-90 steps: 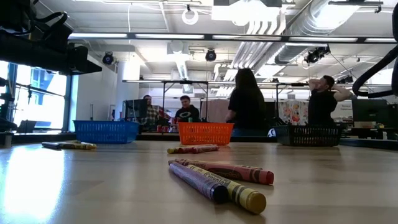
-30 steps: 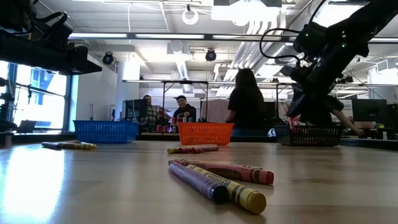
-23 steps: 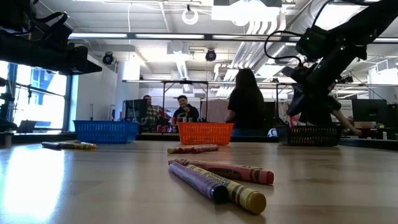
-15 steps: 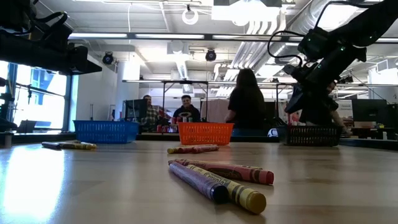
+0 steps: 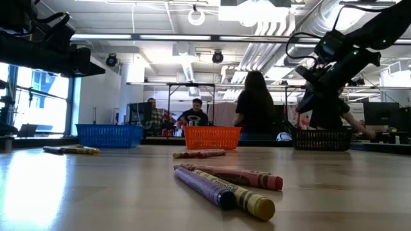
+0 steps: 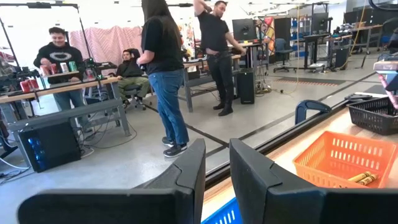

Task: Sort crayons
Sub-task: Put the red crayon into the black bin, then put the yellow crayon into the orange bin

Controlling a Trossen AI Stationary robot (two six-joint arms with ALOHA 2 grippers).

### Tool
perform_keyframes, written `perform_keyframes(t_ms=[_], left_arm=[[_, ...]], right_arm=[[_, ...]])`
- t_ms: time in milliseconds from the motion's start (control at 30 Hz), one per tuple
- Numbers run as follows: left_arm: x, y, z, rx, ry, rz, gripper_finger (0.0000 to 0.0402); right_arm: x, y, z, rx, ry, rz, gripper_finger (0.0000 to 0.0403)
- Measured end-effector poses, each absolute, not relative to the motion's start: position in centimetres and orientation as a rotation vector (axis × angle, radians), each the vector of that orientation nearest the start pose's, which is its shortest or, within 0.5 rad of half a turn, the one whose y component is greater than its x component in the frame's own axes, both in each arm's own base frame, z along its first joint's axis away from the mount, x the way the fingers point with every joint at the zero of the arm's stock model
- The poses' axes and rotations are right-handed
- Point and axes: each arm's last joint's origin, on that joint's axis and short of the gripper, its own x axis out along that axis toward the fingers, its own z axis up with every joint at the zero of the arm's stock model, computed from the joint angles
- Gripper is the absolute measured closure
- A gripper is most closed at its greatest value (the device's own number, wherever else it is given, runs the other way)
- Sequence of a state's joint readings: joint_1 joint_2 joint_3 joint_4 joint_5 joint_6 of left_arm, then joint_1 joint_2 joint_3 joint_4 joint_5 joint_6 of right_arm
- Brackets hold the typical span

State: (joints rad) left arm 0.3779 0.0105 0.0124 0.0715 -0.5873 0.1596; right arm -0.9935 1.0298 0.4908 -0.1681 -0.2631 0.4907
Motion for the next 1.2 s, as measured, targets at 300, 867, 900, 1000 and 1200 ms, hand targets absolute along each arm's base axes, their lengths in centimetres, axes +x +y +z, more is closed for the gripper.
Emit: perform_keyframes(t_ms=[300, 867, 900, 1000, 1200], left_arm=[[8.0, 4.9, 17.4, 0.139, 0.001, 0.969, 0.0342], [8.0, 4.9, 17.3, 0.139, 0.001, 0.969, 0.0342], [8.0, 4.9, 17.3, 0.139, 0.001, 0.969, 0.0342], [8.0, 4.9, 17.4, 0.139, 0.001, 0.969, 0.0342], [8.0, 4.9, 17.4, 0.139, 0.001, 0.969, 0.0342]], right_arm=[[10.0, -16.3, 18.8, 0.801, 0.521, -0.949, 0.0397], [11.7, -16.2, 23.8, 0.548, 0.601, -0.750, 0.0292], [12.3, -15.8, 24.7, 0.508, 0.607, -0.694, 0.0292], [14.2, -14.2, 27.1, 0.365, 0.664, -0.530, 0.0292], [17.8, -11.2, 30.2, 0.122, 0.725, -0.300, 0.0291]])
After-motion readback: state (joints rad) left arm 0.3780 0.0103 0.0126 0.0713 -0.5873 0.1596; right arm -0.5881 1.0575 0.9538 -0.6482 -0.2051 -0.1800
